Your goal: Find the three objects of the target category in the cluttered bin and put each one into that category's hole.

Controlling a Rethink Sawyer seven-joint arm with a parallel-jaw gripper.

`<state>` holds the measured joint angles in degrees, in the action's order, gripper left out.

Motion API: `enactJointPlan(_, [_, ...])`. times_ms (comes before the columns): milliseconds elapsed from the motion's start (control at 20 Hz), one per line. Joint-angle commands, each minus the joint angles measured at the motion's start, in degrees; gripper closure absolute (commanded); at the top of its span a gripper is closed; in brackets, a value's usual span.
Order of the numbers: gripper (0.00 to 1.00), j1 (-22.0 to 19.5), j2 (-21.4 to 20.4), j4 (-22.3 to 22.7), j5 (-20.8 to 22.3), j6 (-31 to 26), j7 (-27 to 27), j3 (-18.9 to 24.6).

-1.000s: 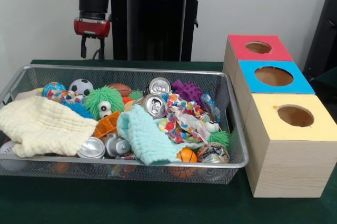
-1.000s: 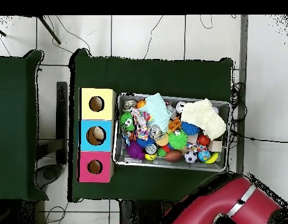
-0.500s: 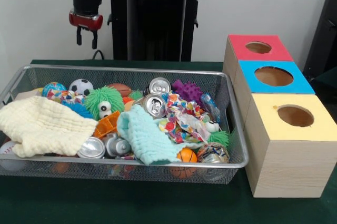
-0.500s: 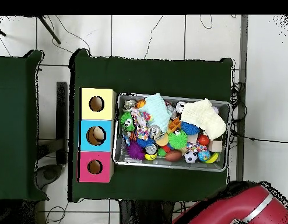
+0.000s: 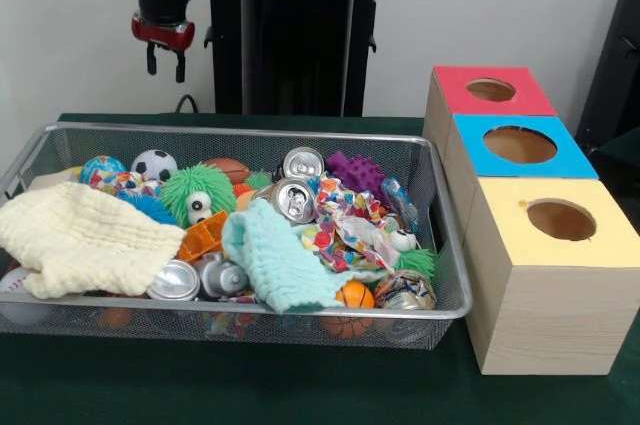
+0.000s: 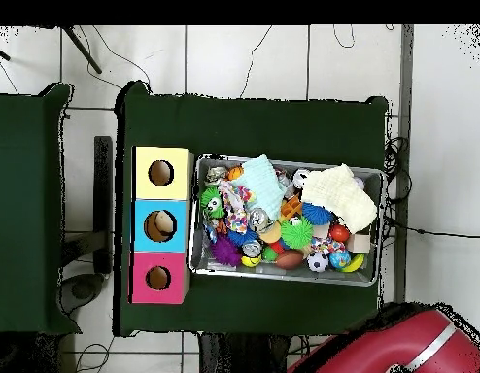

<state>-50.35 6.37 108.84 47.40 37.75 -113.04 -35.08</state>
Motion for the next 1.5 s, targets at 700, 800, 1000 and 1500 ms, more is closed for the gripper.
enactJointPlan(700, [0.0,11.2,6.4,3.3,-9.5,3.6,-5.4,5.4])
enactJointPlan(800, [0.0,12.7,6.1,4.5,-10.2,4.0,-6.0,5.4])
enactJointPlan(1000, [0.0,14.4,5.1,6.9,-10.5,4.9,-7.1,5.4])
enactJointPlan(1500, [0.0,19.6,-16.4,22.2,-3.2,0.4,-9.5,2.6])
